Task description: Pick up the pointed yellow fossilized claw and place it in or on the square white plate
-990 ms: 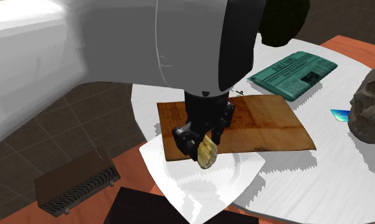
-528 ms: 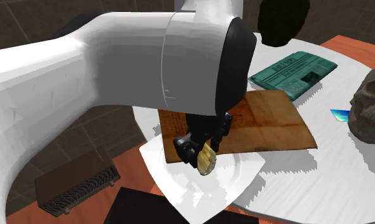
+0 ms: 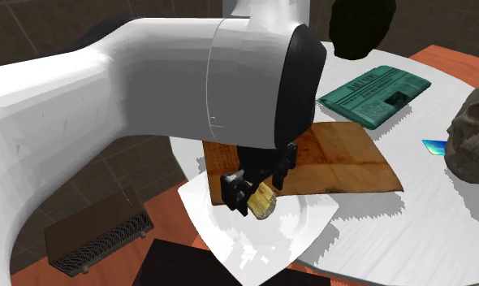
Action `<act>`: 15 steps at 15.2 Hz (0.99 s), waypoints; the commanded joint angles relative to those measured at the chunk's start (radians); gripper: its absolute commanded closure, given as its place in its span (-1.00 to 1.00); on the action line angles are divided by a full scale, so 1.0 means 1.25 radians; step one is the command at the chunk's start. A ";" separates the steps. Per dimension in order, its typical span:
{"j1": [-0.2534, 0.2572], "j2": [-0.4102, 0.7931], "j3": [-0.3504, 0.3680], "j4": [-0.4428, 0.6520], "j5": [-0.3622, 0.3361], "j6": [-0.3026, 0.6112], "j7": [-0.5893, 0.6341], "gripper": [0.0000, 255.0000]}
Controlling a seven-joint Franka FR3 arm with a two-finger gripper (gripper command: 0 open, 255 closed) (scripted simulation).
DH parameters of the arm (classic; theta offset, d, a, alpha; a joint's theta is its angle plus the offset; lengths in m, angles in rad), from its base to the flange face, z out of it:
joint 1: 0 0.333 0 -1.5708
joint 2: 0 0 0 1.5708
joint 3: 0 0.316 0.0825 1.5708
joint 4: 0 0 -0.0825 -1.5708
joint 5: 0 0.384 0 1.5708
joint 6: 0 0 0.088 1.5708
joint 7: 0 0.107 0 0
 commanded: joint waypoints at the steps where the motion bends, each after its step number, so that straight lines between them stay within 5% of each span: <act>1: 0.000 0.000 0.000 0.000 0.000 0.000 0.000 -1.00; 4: 0.000 0.000 0.000 0.000 0.000 0.000 0.000 -1.00; 8: 0.006 0.011 0.011 0.107 0.012 -0.096 -0.001 -1.00; 15: 0.006 0.011 0.011 0.107 0.012 -0.096 -0.001 -1.00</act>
